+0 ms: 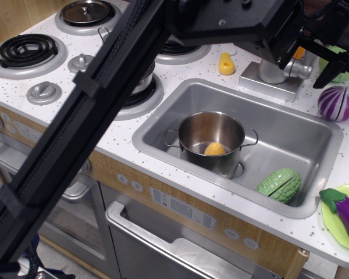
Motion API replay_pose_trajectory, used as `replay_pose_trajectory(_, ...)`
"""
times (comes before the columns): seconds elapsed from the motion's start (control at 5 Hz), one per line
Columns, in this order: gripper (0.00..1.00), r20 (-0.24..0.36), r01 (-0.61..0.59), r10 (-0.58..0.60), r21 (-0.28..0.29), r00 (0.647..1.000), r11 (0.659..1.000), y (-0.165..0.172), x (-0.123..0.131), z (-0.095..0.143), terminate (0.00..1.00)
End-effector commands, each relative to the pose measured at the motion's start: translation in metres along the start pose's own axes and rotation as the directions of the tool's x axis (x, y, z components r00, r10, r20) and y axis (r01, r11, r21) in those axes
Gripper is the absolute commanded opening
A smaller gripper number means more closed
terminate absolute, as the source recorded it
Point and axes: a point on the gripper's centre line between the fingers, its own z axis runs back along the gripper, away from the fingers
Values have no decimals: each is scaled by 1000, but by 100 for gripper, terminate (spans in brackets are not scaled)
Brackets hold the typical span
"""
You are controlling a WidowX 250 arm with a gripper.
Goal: Turn lever vertical to front
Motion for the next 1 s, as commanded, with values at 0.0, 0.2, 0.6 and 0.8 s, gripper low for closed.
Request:
replay_pose_trajectory(0.0,100,0,0,0,0,1000,1000,0,0,0,0)
replay_pose_trajectory(0.2,100,86,-33,29,42,996,999,12,10,10,0)
replay_pose_trajectory(0.6,100,229,-94,73,82,971,992,21,14,39,0)
replay_pose_trajectory(0.8,100,303,-132,101,83,948,988,16,16,54,0)
